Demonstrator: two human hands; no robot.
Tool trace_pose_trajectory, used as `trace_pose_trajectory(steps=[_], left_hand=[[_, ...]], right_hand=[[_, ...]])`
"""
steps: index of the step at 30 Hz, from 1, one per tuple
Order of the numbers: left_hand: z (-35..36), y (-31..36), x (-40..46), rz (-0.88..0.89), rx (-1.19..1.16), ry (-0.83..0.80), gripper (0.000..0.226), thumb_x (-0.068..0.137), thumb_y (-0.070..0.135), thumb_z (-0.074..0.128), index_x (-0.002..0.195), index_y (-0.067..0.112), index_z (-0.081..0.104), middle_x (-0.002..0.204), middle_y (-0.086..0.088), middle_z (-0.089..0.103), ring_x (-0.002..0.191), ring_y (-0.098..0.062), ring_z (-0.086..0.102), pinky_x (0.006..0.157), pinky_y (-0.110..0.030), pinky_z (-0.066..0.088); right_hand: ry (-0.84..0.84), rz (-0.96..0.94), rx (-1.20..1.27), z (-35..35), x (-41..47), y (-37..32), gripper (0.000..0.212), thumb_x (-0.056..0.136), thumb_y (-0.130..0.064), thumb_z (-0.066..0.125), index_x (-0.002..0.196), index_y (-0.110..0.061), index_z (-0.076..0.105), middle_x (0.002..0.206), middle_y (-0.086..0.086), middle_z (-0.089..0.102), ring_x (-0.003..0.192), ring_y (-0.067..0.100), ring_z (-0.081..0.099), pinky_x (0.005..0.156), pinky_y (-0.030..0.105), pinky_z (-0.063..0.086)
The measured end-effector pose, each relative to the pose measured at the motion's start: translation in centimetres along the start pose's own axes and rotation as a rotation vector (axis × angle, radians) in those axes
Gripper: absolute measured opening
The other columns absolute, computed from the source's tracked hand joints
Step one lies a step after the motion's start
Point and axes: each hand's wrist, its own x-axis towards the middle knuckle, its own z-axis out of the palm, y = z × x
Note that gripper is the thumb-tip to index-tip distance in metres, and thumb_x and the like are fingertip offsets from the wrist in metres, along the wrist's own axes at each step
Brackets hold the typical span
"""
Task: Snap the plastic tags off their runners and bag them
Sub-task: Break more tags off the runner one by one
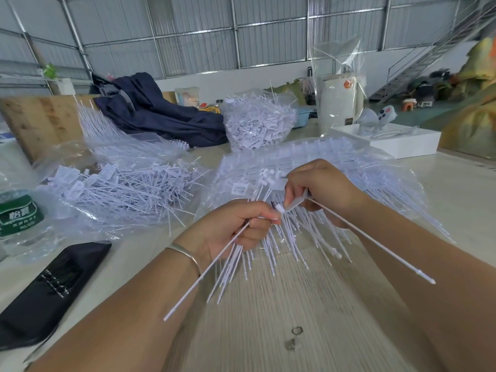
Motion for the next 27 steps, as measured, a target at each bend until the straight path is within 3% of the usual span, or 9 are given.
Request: trace_pose_trajectory(steps=[6,9,12,14,17,19,24,27], left_hand=[[0.3,-0.1,0.3,0.073,-0.037,0.021,0.006,0.072,0.016,0.067,0.069,0.012,0.065,0.048,0.01,0.035,0.036,-0.001,0.026,0.032,-0.013,0.021],[0.2,-0.1,0.4,0.15,-0.102,0.043,0.021,0.076,0.011,0.066,0.058,0.019,0.061,0.049,0.01,0.034,0.038,-0.001,0.026,0.032,-0.013,0.022],[-0.4,0.1,0.2,0.202,-0.159,0.144,0.027,0.079,0.011,0.062,0.054,0.021,0.058,0.049,0.01,0.034,0.037,-0.002,0.025,0.033,-0.014,0.017],[-0.7,0.0,0.2,0.204,-0.15,0.25,0.028,0.084,0.01,0.06,0.058,0.019,0.057,0.05,0.008,0.034,0.038,-0.003,0.023,0.038,-0.017,0.011],[-0.8,-0.4,0.6,0.196,-0.172,0.339,0.026,0.091,0.01,0.058,0.066,0.017,0.051,0.05,0.008,0.037,0.037,-0.003,0.021,0.04,-0.019,0.008],[-0.6,-0.4,0.7,0.195,-0.175,0.331,0.027,0.091,0.011,0.058,0.065,0.017,0.053,0.051,0.008,0.039,0.036,-0.003,0.022,0.037,-0.017,0.01],[-0.6,-0.6,0.7,0.177,-0.106,0.292,0.042,0.091,0.014,0.059,0.049,0.021,0.064,0.051,0.009,0.041,0.038,-0.003,0.024,0.038,-0.017,0.01],[-0.5,-0.6,0.7,0.172,-0.086,0.292,0.043,0.091,0.015,0.06,0.049,0.022,0.064,0.051,0.01,0.04,0.038,-0.003,0.023,0.041,-0.02,0.009]], right_hand=[[0.036,0.014,0.154,-0.3,0.4,0.6,0.03,0.062,0.006,0.041,0.041,-0.005,0.06,0.049,0.013,0.043,0.037,0.018,0.026,0.042,0.018,0.023],[0.09,0.05,0.192,-0.7,0.5,0.7,0.028,0.064,0.006,0.042,0.043,-0.003,0.057,0.046,0.009,0.048,0.042,0.018,0.031,0.043,0.019,0.022],[0.106,-0.057,0.002,-0.7,0.3,0.7,0.014,0.068,0.0,0.054,0.057,0.006,0.058,0.056,0.013,0.04,0.048,0.015,0.031,0.046,0.021,0.023],[0.096,-0.089,-0.038,-0.2,0.3,1.0,0.016,0.075,-0.008,0.062,0.071,0.007,0.065,0.066,0.016,0.047,0.054,0.011,0.041,0.052,0.024,0.033],[0.096,-0.176,-0.358,1.2,0.5,2.1,0.016,0.093,-0.018,0.055,0.084,-0.011,0.067,0.078,0.007,0.062,0.069,0.014,0.055,0.069,0.03,0.043],[0.138,-0.227,-0.553,1.7,0.6,2.7,0.018,0.096,-0.019,0.049,0.083,-0.022,0.061,0.07,-0.001,0.058,0.059,0.009,0.049,0.062,0.03,0.039],[0.146,-0.202,-0.212,1.3,0.8,2.2,0.027,0.09,-0.005,0.047,0.074,-0.019,0.065,0.063,0.003,0.048,0.056,0.013,0.039,0.051,0.021,0.032],[0.089,-0.149,-0.163,0.7,0.8,2.1,0.033,0.089,-0.001,0.042,0.074,-0.014,0.068,0.064,0.008,0.041,0.061,0.018,0.035,0.056,0.027,0.031]])
